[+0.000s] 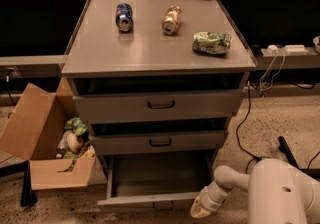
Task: Close bottom drawer
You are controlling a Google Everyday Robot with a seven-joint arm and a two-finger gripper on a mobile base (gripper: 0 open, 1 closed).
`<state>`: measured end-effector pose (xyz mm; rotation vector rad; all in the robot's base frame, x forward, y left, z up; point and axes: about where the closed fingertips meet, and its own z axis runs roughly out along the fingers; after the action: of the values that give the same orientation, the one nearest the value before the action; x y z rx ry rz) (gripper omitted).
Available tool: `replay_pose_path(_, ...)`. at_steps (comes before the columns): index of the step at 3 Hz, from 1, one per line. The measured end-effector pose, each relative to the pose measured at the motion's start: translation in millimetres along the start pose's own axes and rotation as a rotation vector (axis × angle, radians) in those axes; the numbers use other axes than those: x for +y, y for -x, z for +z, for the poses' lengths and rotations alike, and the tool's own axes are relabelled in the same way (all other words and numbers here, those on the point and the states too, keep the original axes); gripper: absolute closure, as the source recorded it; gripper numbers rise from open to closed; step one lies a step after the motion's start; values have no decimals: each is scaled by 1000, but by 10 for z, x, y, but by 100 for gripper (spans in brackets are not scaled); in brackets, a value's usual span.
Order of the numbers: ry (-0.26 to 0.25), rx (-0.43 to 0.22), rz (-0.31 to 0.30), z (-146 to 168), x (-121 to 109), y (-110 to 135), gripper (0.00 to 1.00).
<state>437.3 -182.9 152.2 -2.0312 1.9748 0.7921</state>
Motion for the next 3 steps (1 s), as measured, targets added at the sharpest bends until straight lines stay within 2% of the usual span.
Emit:
replay_pose_path(1, 0, 0, 0, 0, 0, 0, 84)
replay_pose_path(2, 0, 0, 0, 1, 1, 0, 53)
replay_pose_path(3, 0, 0, 0, 1, 1, 0, 28)
